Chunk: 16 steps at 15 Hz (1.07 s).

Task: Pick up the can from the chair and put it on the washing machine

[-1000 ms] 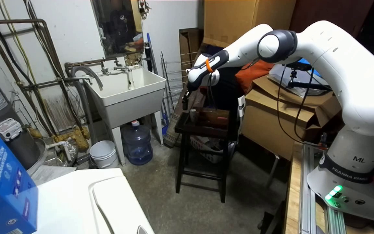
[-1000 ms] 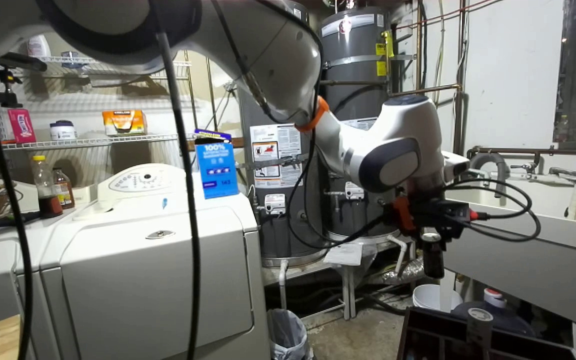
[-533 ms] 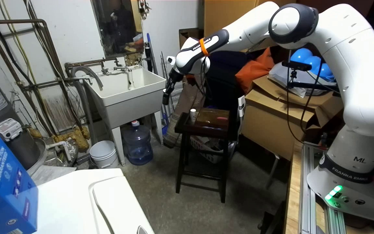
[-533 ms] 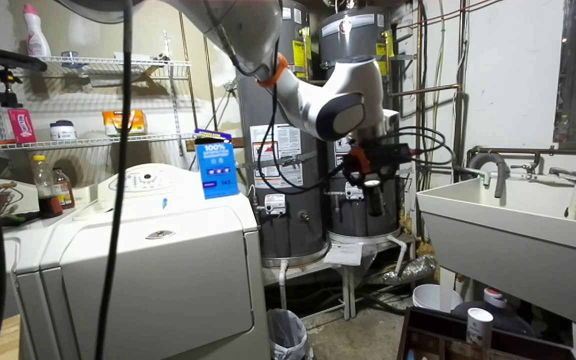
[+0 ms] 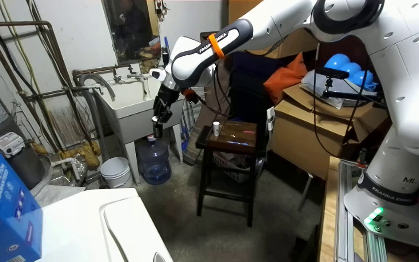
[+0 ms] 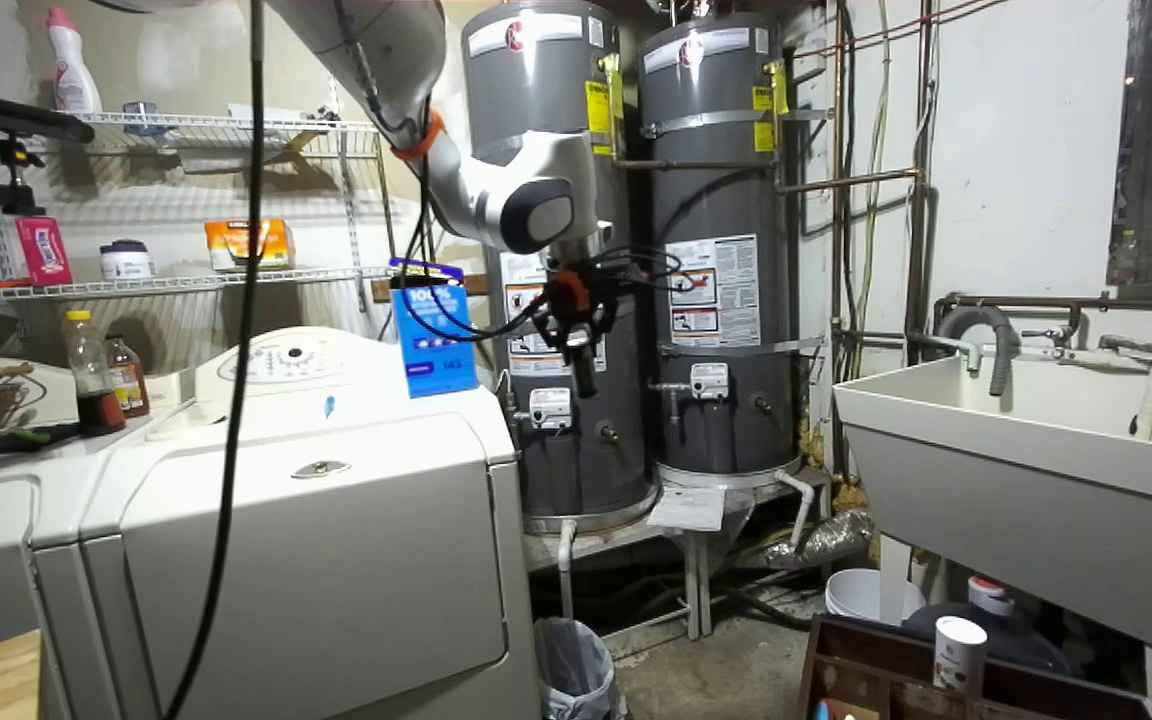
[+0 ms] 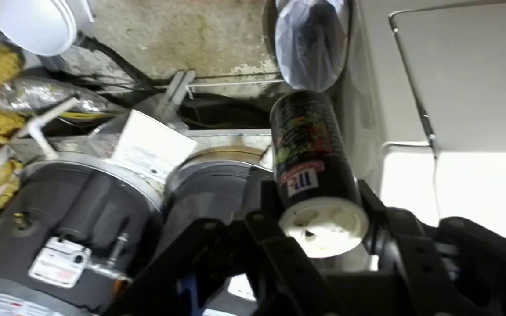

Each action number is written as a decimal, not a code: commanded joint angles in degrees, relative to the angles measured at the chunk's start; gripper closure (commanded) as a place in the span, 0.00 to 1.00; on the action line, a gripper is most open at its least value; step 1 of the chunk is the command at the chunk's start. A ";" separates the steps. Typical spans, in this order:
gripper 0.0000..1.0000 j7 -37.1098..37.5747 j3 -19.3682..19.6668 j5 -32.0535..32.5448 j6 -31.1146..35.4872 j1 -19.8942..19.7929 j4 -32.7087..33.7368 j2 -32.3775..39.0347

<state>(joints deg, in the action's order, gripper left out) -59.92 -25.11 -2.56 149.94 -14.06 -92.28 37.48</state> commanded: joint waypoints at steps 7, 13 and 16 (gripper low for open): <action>0.55 -3.36 2.91 -2.00 -2.30 8.67 -2.56 -1.88; 0.55 -3.43 3.29 -1.99 -2.30 8.28 -2.54 -1.88; 0.55 -3.43 3.29 -1.99 -2.30 8.28 -2.54 -1.88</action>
<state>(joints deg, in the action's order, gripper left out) -62.47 -23.50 -2.90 147.76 -7.31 -94.98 35.89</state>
